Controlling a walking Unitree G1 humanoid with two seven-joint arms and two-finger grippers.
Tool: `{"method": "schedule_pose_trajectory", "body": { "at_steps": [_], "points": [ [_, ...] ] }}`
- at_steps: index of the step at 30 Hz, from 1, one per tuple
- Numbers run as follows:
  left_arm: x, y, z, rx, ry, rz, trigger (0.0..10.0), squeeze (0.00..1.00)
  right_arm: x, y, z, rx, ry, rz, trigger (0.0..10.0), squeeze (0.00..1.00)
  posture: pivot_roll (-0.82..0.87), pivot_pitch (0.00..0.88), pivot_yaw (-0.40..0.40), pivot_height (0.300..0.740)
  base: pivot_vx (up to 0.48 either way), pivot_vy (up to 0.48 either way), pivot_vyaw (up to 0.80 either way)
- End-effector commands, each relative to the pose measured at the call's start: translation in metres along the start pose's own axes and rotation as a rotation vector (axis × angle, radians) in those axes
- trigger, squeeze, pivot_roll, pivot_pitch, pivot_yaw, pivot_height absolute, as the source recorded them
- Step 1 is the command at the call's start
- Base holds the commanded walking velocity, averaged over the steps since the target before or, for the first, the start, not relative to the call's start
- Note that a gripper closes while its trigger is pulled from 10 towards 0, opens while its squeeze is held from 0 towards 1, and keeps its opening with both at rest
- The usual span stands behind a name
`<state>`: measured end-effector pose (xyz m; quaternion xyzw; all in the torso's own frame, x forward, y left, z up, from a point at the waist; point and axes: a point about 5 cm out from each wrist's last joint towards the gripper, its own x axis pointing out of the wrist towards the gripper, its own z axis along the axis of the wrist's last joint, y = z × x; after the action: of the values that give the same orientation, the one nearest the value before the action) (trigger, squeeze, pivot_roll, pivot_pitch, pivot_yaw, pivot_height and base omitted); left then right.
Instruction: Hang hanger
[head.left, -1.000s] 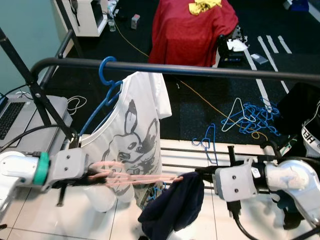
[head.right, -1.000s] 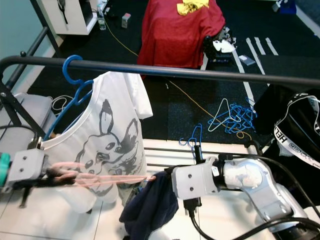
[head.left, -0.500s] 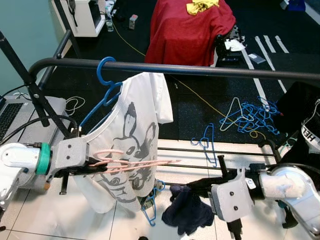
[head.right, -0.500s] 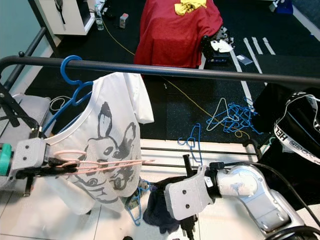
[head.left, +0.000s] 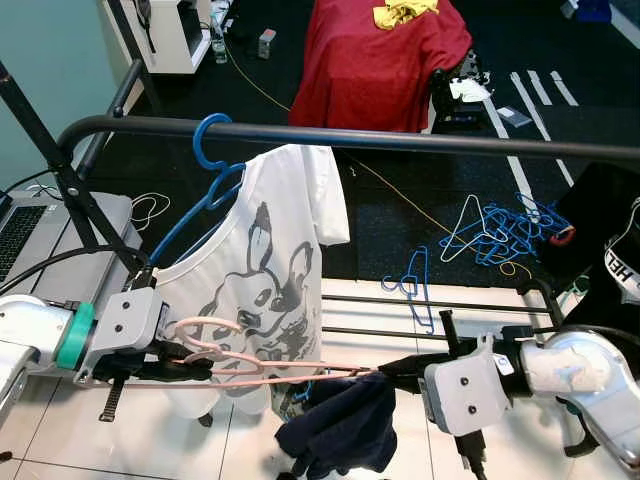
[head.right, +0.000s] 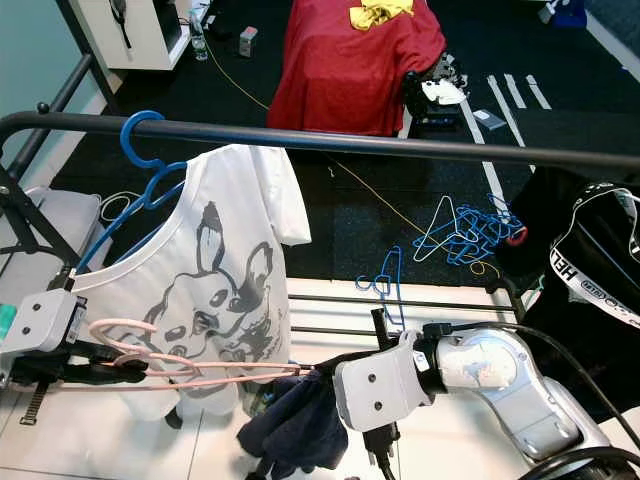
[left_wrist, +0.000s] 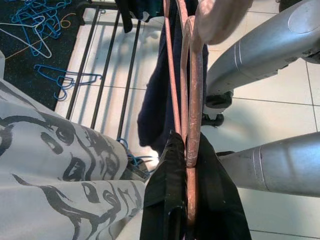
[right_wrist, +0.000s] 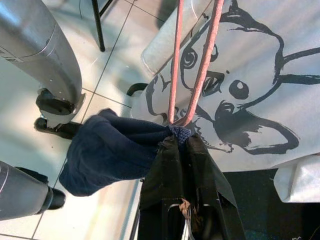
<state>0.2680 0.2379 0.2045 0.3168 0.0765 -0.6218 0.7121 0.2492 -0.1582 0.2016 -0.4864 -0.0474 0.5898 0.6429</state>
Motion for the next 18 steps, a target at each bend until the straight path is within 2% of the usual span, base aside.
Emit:
{"method": "schedule_pose_trajectory", "body": {
  "at_steps": [1, 14, 18],
  "points": [
    [-0.001, -0.01, -0.001, -0.024, 0.011, -0.071, 10.0, 0.0, -0.007, -0.001, -0.007, -0.009, 0.038, -0.012, 10.0, 0.0, -0.22, 0.195, 0.121, 0.74, 0.0, 0.0, 0.0],
    [0.008, -0.026, 0.01, -0.075, -0.062, -0.169, 10.0, 0.0, -0.007, -0.013, -0.012, -0.031, 0.056, -0.059, 10.0, 0.0, -0.21, 0.191, 0.123, 0.74, 0.0, 0.0, 0.0],
    [0.023, -0.028, 0.014, -0.086, -0.122, -0.146, 10.0, 0.0, 0.001, -0.019, -0.002, -0.044, -0.002, -0.073, 10.0, 0.0, -0.21, 0.19, 0.121, 0.74, 0.0, 0.0, 0.0]
  ]
}}
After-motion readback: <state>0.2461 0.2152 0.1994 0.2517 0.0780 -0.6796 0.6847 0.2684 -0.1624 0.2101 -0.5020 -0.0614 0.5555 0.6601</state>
